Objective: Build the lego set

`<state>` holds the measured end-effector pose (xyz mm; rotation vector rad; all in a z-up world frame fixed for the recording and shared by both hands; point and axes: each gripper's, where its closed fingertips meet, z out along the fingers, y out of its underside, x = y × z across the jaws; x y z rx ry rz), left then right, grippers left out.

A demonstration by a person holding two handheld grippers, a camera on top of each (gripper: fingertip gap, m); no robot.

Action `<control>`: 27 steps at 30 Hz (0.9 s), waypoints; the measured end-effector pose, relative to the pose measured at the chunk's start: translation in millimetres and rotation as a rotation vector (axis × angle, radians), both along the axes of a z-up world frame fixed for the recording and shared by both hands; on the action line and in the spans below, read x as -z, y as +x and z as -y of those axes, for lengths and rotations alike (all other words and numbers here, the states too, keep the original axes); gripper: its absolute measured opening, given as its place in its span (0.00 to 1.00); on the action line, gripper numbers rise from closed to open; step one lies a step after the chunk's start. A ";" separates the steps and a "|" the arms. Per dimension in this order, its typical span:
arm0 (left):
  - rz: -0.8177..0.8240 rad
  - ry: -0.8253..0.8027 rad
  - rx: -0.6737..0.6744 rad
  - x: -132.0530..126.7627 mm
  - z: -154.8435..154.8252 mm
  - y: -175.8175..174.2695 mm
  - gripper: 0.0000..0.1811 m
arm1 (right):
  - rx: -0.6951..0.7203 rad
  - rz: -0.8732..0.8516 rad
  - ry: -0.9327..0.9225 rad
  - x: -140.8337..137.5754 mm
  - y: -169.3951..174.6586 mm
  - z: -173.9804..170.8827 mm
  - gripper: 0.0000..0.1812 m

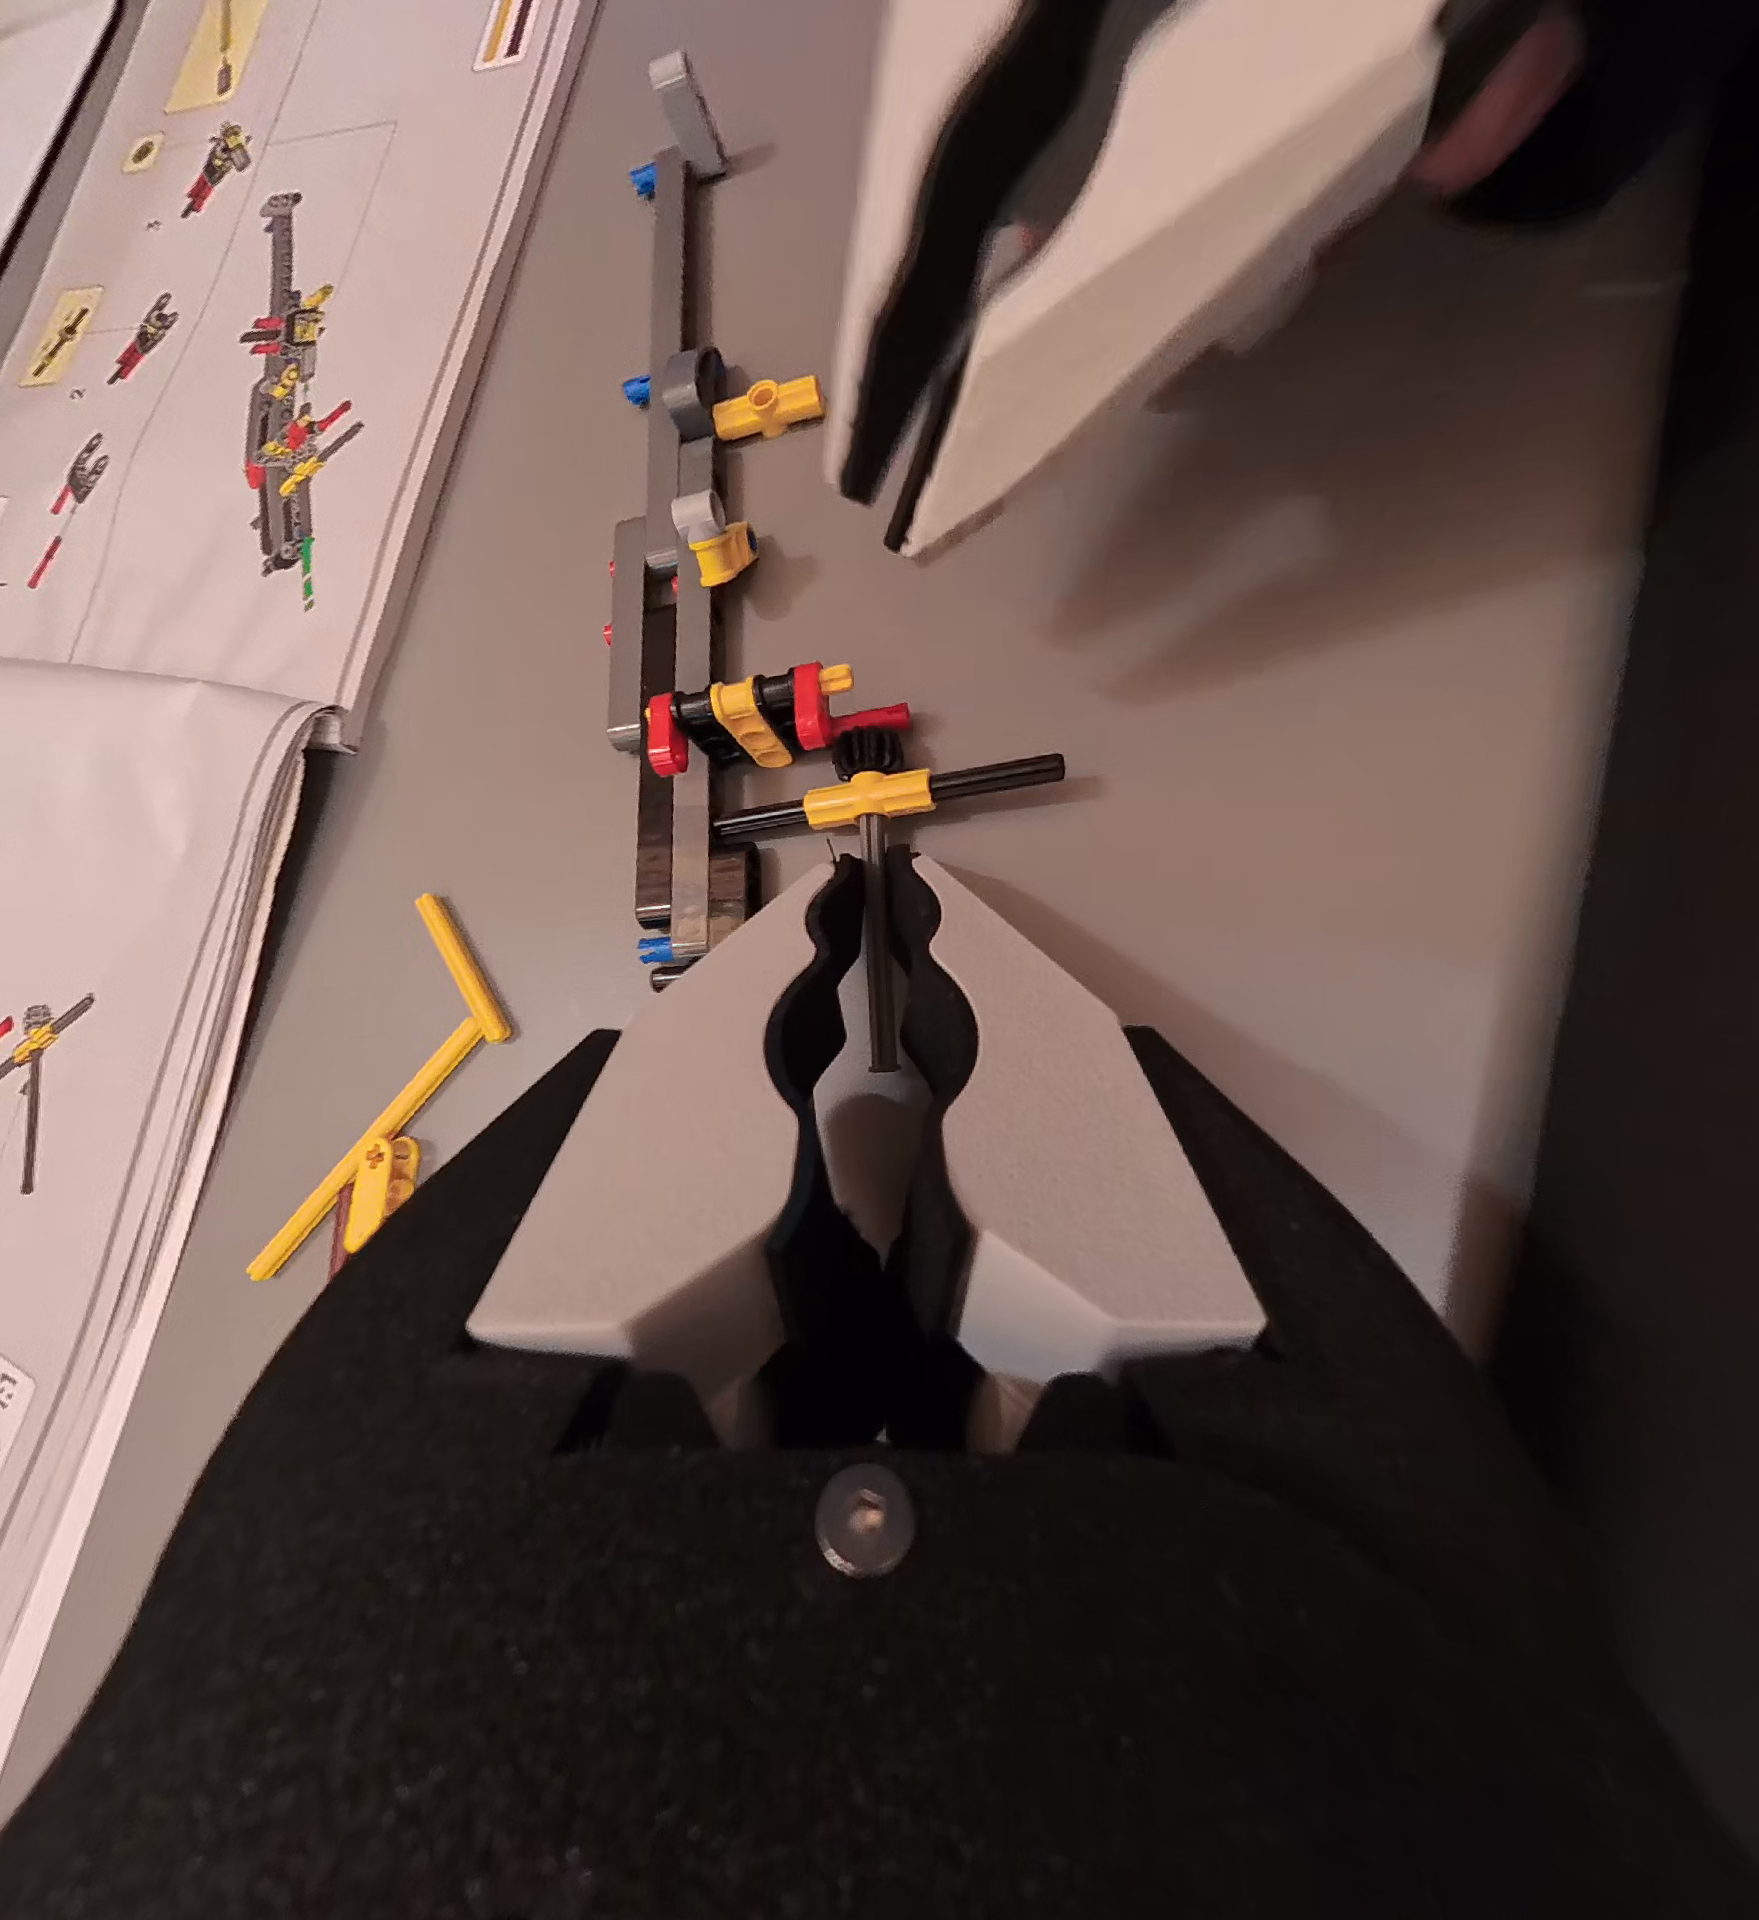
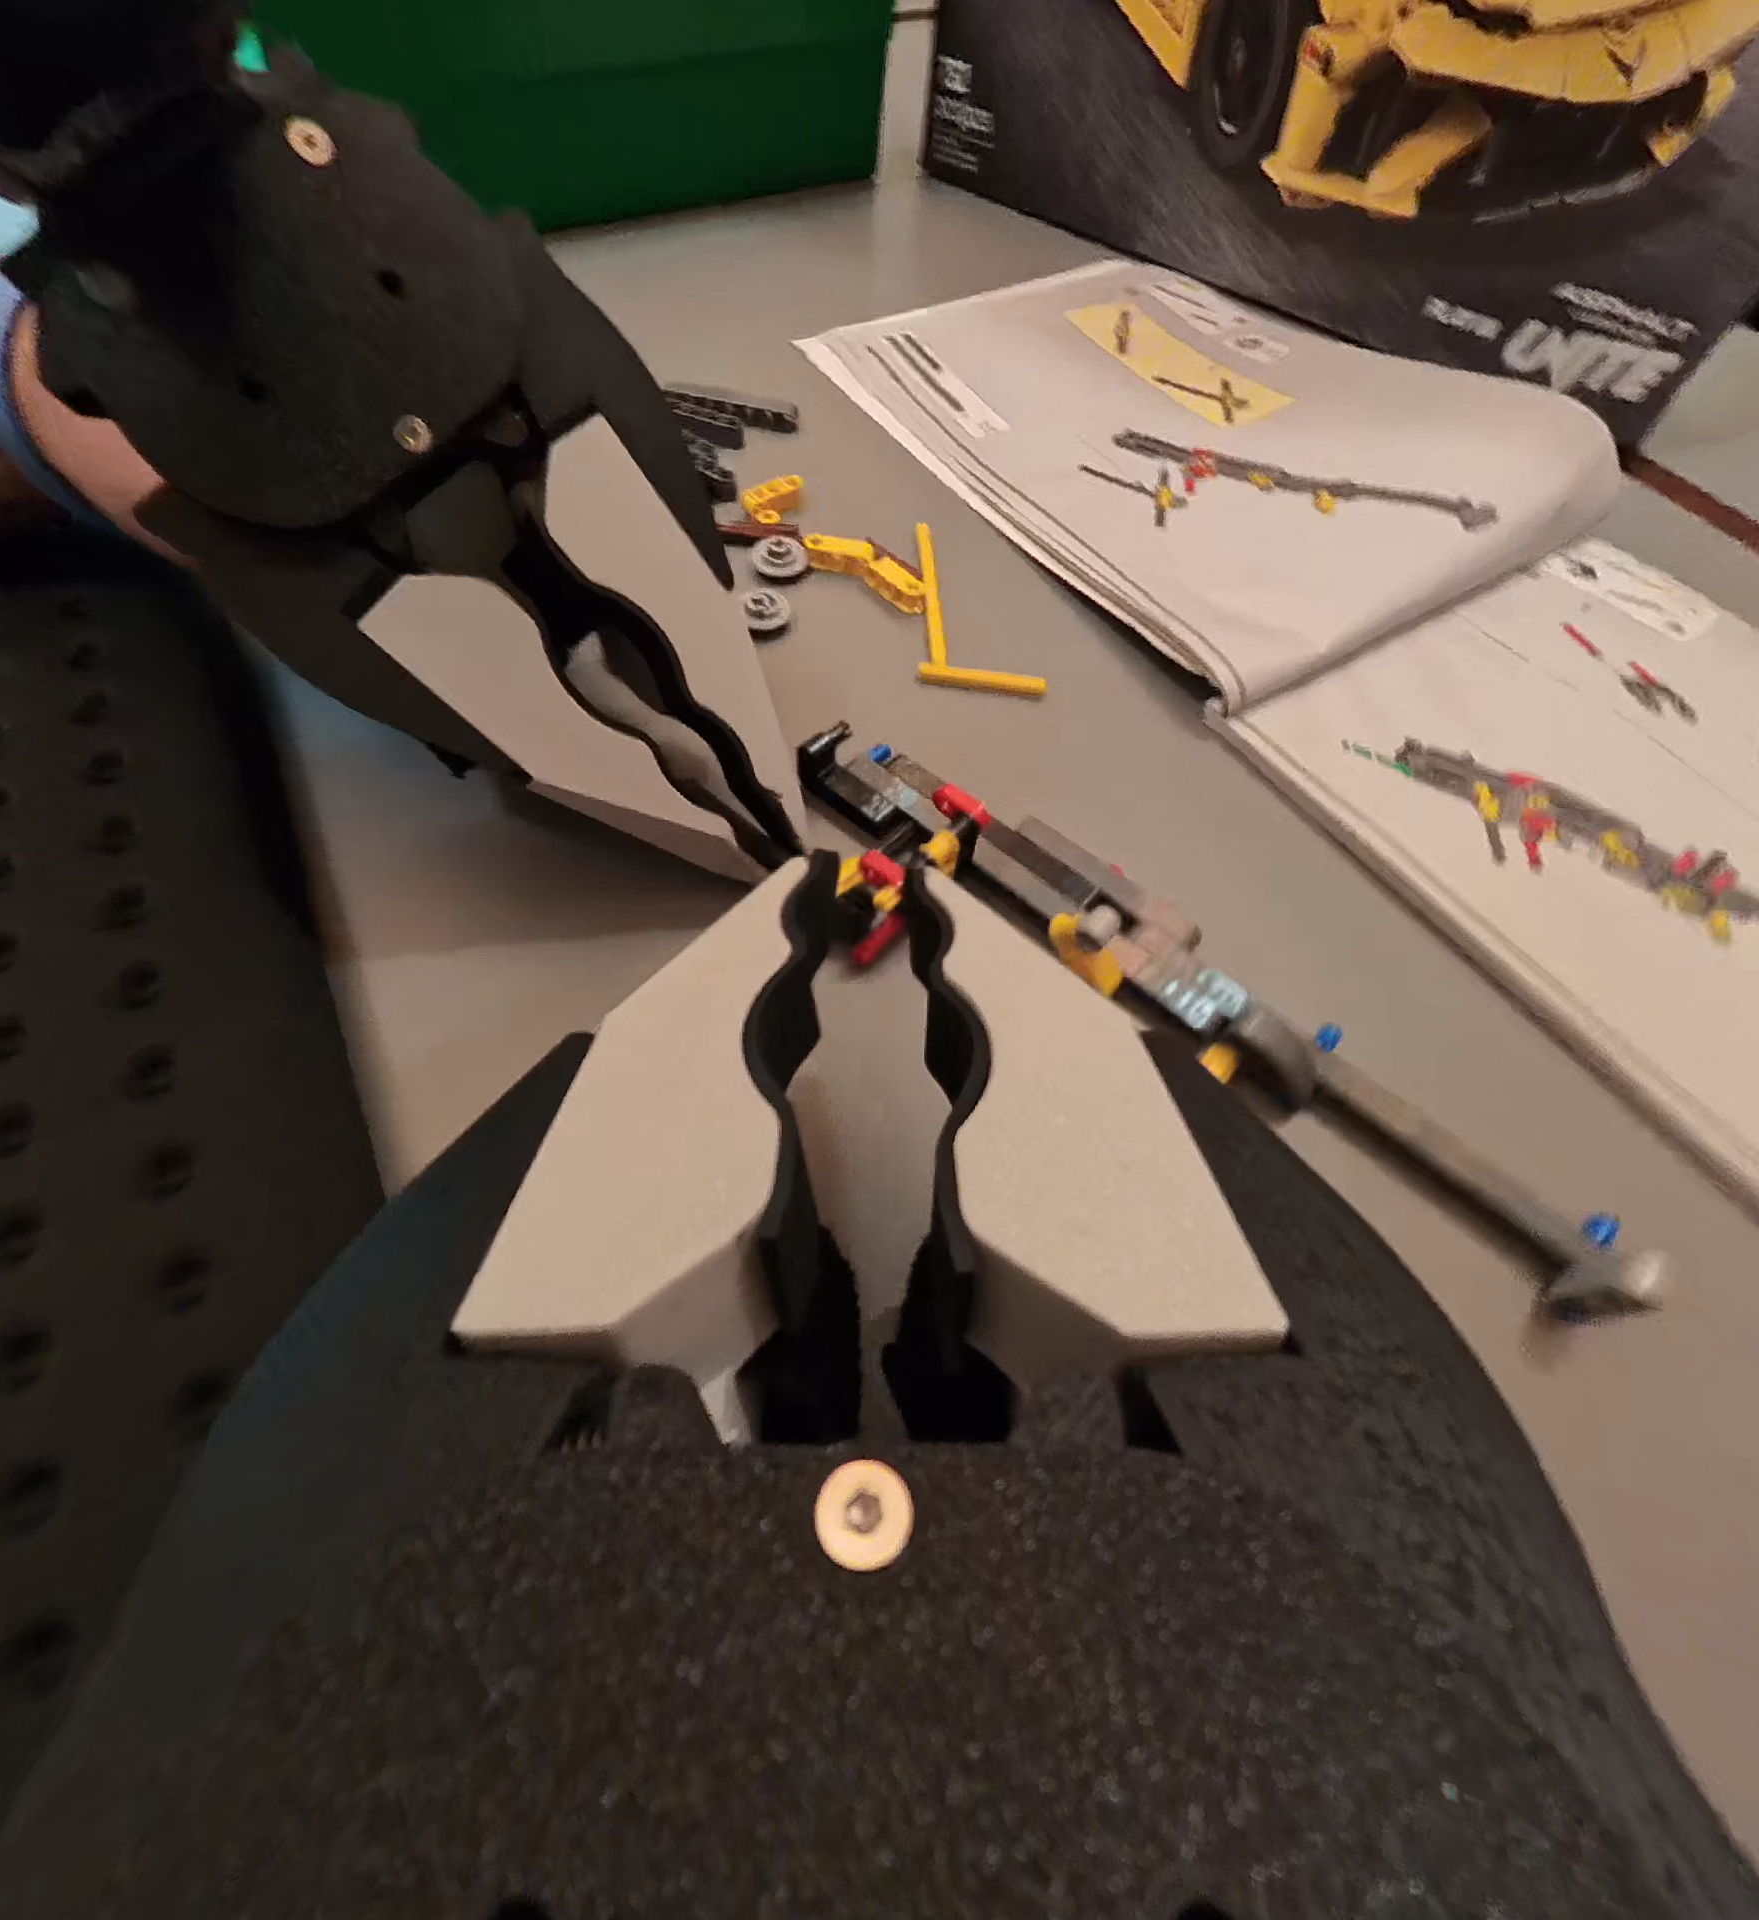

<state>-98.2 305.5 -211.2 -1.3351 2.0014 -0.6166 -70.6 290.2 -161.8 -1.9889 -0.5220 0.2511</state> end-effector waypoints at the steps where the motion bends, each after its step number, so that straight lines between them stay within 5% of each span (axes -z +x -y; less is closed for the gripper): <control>1: 0.000 0.001 -0.001 0.0 -0.8 -0.2 0.01 | -0.040 0.036 -0.011 -6.5 3.2 -4.7 0.10; 4: 0.001 0.001 0.010 0.0 -0.5 -1.2 0.01 | -0.292 0.117 -0.132 -16.1 3.0 -17.8 0.27; 7: 0.001 0.000 0.015 0.0 -0.4 -1.4 0.01 | -0.421 0.026 -0.246 -7.8 12.1 -53.2 0.26; 11: -0.001 -0.007 0.013 0.1 -2.3 -1.3 0.01 | -0.613 -0.143 -0.462 6.1 -0.9 -54.3 0.26; 19: 0.000 -0.006 0.014 0.3 -3.3 -1.7 0.01 | -0.578 0.197 -0.448 20.4 22.9 -52.3 0.21; 27: -0.003 -0.014 0.019 0.4 -3.1 -1.8 0.01 | -0.622 0.352 -0.438 47.7 23.7 -53.5 0.20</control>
